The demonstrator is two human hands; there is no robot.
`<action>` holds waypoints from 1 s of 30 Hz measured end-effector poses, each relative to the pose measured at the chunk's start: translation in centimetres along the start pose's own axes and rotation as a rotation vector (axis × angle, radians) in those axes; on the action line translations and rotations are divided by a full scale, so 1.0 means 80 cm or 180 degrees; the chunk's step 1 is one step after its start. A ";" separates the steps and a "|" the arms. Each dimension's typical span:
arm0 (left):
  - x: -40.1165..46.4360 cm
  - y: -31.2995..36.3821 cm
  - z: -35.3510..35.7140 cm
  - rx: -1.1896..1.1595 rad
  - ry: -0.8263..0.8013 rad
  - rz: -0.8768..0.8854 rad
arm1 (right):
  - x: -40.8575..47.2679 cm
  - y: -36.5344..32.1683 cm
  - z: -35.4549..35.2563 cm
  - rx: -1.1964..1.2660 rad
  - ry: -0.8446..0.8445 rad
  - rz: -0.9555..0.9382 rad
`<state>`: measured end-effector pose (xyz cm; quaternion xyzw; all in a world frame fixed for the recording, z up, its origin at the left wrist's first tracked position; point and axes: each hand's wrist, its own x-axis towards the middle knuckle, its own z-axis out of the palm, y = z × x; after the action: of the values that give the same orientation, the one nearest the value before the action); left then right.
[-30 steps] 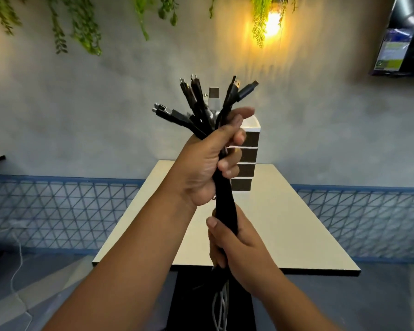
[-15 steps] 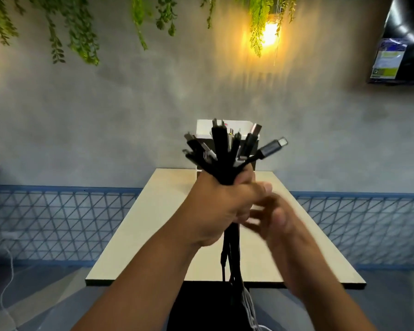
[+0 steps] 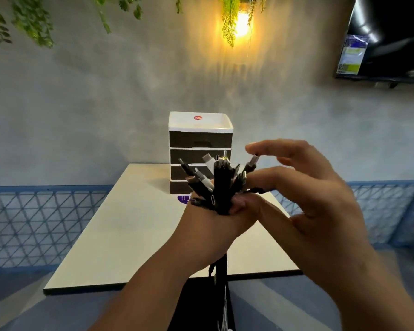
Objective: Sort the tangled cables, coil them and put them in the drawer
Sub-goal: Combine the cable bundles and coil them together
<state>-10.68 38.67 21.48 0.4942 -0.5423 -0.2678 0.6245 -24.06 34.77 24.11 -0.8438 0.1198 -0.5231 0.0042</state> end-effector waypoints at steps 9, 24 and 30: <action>0.001 -0.022 -0.009 0.0227 -0.0045 0.0040 | 0.004 0.011 0.006 0.0788 -0.0420 0.0336; -0.007 -0.027 -0.033 0.0622 -0.0002 0.0675 | 0.004 0.008 0.037 0.2427 -0.0513 0.0944; -0.006 -0.041 -0.041 0.0864 0.0167 0.0893 | 0.012 0.016 0.015 0.1134 -0.1025 0.0089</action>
<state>-7.01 38.92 18.57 0.5002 -0.6206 -0.0896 0.5972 -22.82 33.23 24.21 -0.9006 0.0351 -0.3945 0.1792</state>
